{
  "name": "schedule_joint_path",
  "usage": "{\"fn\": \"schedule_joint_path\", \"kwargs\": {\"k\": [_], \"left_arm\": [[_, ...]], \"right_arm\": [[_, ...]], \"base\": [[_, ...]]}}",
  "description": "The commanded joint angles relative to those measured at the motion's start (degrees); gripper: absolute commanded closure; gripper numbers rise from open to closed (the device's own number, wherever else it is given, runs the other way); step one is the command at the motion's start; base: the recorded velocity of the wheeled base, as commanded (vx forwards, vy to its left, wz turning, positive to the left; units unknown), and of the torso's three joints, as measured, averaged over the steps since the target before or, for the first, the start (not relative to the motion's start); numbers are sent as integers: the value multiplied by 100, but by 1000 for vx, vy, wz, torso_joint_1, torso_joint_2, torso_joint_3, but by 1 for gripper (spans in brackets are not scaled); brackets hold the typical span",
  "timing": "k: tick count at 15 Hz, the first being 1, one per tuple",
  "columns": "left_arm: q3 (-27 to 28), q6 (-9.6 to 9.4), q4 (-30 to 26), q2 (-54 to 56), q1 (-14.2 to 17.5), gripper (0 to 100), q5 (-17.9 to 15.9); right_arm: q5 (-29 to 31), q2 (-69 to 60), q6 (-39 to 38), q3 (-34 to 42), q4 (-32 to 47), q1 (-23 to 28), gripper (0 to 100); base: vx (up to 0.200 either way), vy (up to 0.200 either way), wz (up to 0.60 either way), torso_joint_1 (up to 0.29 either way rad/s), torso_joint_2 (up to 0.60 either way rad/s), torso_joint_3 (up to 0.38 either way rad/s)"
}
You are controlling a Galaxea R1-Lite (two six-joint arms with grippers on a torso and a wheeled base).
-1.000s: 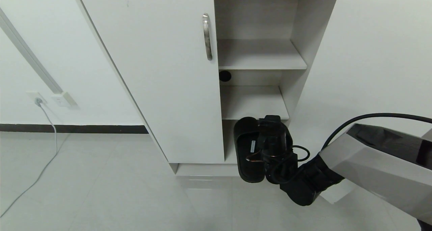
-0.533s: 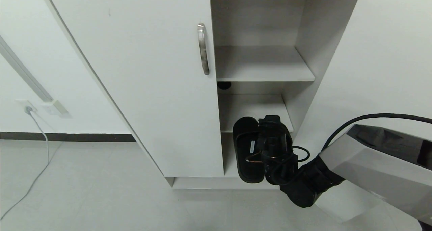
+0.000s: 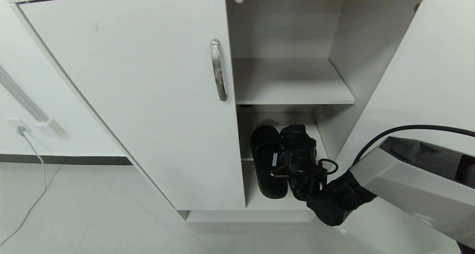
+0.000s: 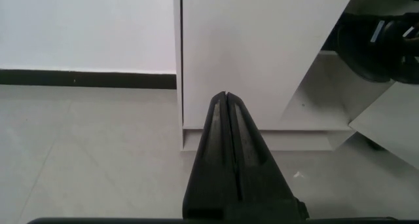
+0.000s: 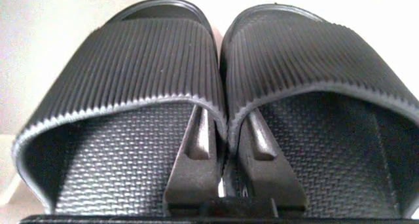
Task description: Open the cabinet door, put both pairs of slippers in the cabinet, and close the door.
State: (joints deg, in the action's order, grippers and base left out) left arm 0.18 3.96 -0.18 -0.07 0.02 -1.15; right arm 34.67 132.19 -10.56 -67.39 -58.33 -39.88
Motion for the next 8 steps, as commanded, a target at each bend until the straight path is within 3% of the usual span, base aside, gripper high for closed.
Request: {"fn": "schedule_joint_path", "kwargs": {"k": [1, 5, 7, 8], "left_arm": [[-1, 8, 1, -10, 6, 100, 0], [-1, 17, 9, -10, 6, 100, 0], [-1, 26, 1, -1, 6, 100, 0], [-1, 26, 1, -10, -2, 100, 0]], "right_arm": [[-30, 263, 45, -275, 41, 76, 100], [-39, 588, 115, -1136, 595, 243, 100], [-22, 588, 115, -1206, 648, 243, 100], [5, 579, 115, -1206, 648, 243, 100]], "base": [[0, 0, 0, 0, 0, 0], [0, 0, 0, 0, 0, 0], [0, 0, 0, 0, 0, 0], [200, 0, 0, 7, 7, 7]]}}
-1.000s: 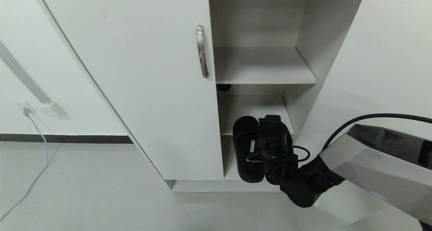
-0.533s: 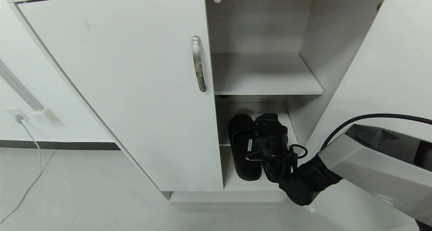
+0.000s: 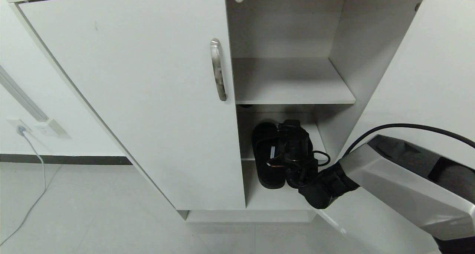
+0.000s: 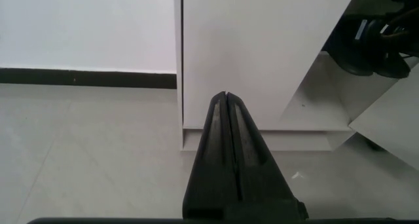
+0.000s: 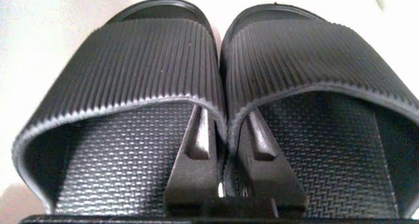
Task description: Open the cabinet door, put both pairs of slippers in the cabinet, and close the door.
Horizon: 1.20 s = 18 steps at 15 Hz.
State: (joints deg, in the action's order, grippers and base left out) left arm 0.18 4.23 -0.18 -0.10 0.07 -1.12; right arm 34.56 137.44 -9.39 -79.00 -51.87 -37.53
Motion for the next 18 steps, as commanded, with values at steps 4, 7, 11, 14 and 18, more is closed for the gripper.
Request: {"fn": "schedule_joint_path", "kwargs": {"k": [4, 7, 11, 14, 18], "left_arm": [[-1, -1, 1, 1, 1, 100, -2], [-1, -1, 1, -8, 1, 100, -2], [-1, -1, 1, 1, 1, 100, -2], [-1, 8, 1, -8, 1, 100, -2], [-1, -1, 1, 1, 1, 100, -2]], "right_arm": [[60, 20, -2, -19, -16, 27, 100], [60, 38, -2, -63, 10, 71, 100], [60, 90, -2, -485, 397, 203, 100], [60, 240, 25, -828, 520, 220, 100], [60, 284, 25, -872, 538, 220, 100]], "base": [[100, 0, 0, -4, 4, 1], [0, 0, 0, 0, 0, 0], [0, 0, 0, 0, 0, 0], [0, 0, 0, 0, 0, 0], [0, 0, 0, 0, 0, 0]]}}
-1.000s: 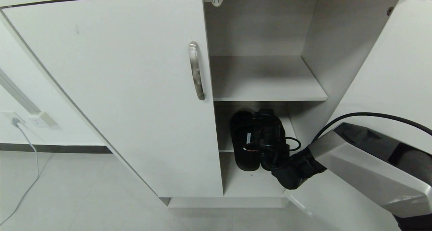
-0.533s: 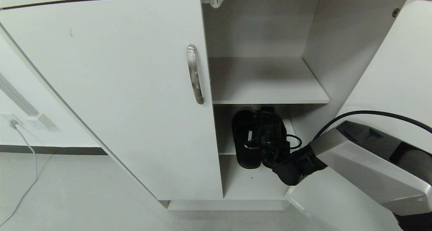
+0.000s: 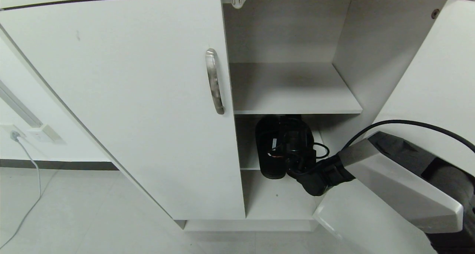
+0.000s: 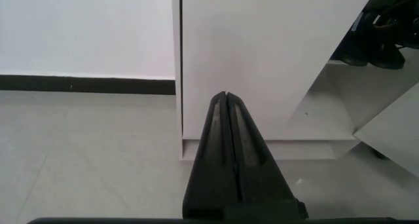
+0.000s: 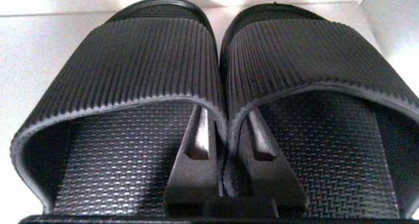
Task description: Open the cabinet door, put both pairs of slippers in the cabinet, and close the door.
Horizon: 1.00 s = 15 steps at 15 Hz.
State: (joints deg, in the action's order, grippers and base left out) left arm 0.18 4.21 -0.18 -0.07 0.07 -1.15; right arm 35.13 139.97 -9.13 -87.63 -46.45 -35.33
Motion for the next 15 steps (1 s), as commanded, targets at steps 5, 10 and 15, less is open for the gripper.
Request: {"fn": "schedule_joint_path", "kwargs": {"k": [5, 10, 15], "left_arm": [[-1, 1, 1, -1, 1, 100, 0], [-1, 1, 1, -10, 1, 100, 0], [-1, 1, 1, -1, 1, 100, 0]], "right_arm": [[46, 144, -1, 0, -5, 0, 100], [99, 162, 8, 17, -5, -18, 100], [99, -190, 192, 703, -128, -141, 0]], "base": [[0, 0, 0, 0, 0, 0], [0, 0, 0, 0, 0, 0], [0, 0, 0, 0, 0, 0]]}}
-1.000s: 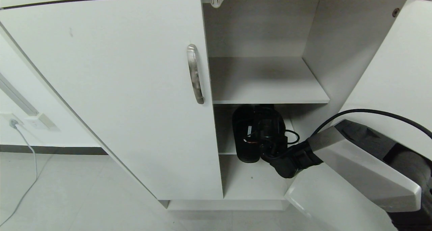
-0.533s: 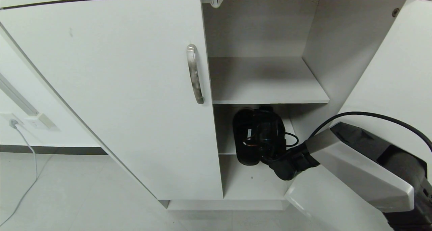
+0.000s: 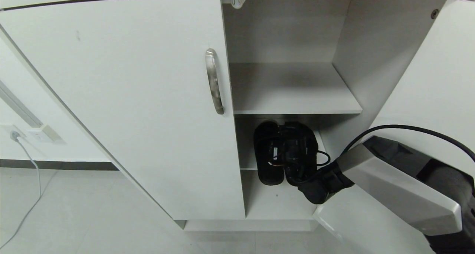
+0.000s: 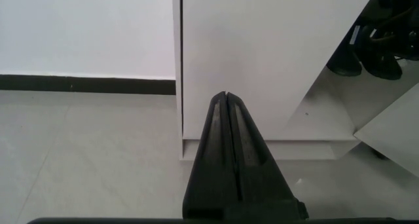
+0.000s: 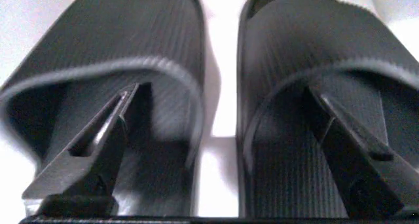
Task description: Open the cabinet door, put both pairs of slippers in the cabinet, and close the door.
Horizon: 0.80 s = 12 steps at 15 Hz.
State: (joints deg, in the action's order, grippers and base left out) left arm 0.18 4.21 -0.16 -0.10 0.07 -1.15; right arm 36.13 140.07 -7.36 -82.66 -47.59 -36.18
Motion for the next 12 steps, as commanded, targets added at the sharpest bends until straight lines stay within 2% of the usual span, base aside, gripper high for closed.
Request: {"fn": "schedule_joint_path", "kwargs": {"k": [1, 5, 9, 12], "left_arm": [[-1, 1, -2, 1, 1, 100, 0], [-1, 1, -2, 1, 1, 100, 0], [-1, -7, -2, -8, 1, 100, 0], [-1, 1, -2, -8, 1, 100, 0]], "right_arm": [[-10, -358, 24, 383, -31, -100, 0], [-10, -1017, 24, 1139, -303, -302, 0], [-124, -1790, 24, 2712, -1033, -592, 0], [-511, -2036, 60, 3274, -1191, -732, 0]], "base": [[0, 0, 0, 0, 0, 0], [0, 0, 0, 0, 0, 0], [0, 0, 0, 0, 0, 0], [0, 0, 0, 0, 0, 0]]}}
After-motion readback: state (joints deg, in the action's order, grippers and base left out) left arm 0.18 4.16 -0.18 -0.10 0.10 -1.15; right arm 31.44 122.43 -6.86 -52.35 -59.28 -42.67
